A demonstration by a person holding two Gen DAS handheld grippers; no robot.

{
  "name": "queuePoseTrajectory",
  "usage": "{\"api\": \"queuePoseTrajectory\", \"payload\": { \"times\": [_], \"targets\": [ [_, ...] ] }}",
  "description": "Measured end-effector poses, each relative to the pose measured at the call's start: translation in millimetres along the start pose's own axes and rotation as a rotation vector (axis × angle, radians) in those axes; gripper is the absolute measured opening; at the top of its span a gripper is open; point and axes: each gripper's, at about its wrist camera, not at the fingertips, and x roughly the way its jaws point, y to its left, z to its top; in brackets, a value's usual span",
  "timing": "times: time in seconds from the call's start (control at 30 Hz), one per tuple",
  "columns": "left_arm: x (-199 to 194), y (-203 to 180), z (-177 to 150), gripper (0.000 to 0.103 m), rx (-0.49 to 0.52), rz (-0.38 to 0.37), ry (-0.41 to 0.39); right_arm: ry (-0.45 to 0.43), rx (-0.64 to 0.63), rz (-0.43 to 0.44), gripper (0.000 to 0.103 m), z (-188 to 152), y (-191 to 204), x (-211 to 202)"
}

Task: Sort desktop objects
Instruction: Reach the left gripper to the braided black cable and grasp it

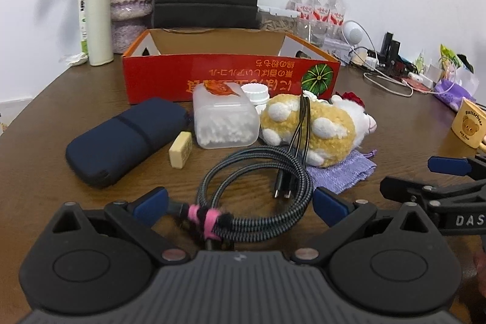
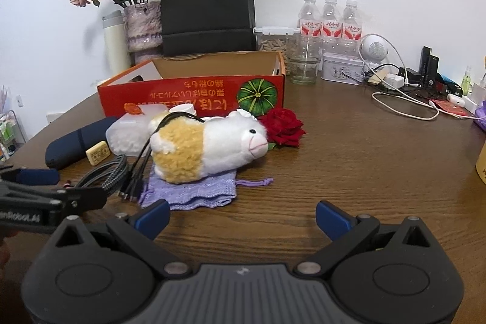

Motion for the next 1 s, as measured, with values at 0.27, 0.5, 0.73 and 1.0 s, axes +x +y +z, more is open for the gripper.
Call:
{"api": "queuePoseTrajectory", "payload": {
  "times": [0.27, 0.5, 0.73, 1.0],
  "targets": [
    [28.7, 3.0, 7.9, 0.103, 0.005, -0.03, 0.063, 0.006, -0.045, 0.016, 0.102, 11.6, 1.1, 13.6],
    [38.5, 5.0, 11.6, 0.101, 0.037, -0.058, 0.064, 0.02, -0.07, 0.043, 0.102, 19.9, 4.0, 25.8],
    [32.8, 15.6, 13.6, 0.088, 0.007, -0.106, 0.04, -0.001, -0.093, 0.049, 0.102, 33.7, 11.0, 29.7],
    [8.4, 32.3, 20.8, 0.087, -0.038, -0.094, -0.045, -0.037, -0.112, 0.106, 0.102, 45.3, 30.8, 26.4]
  ]
}}
